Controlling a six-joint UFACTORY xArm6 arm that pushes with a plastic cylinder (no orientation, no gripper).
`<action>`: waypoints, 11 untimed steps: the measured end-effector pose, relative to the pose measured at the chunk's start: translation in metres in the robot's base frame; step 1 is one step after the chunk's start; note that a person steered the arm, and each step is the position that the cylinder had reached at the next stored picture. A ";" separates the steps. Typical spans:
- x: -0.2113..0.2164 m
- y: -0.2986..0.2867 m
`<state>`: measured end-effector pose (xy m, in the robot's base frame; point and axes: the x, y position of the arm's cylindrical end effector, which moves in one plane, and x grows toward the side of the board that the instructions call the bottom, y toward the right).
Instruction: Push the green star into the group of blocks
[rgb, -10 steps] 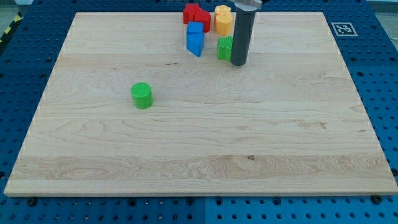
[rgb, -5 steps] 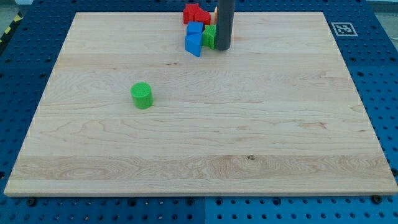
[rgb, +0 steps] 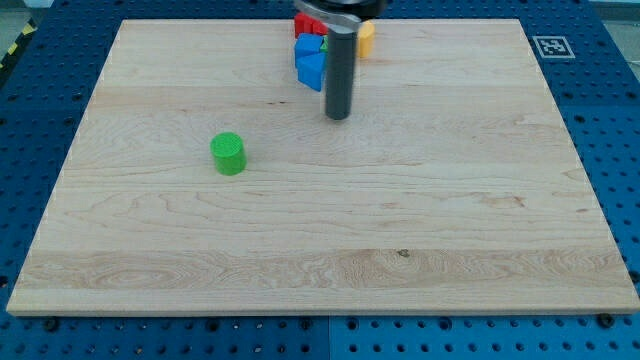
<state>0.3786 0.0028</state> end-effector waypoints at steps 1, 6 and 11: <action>0.000 -0.049; 0.064 -0.190; 0.067 -0.125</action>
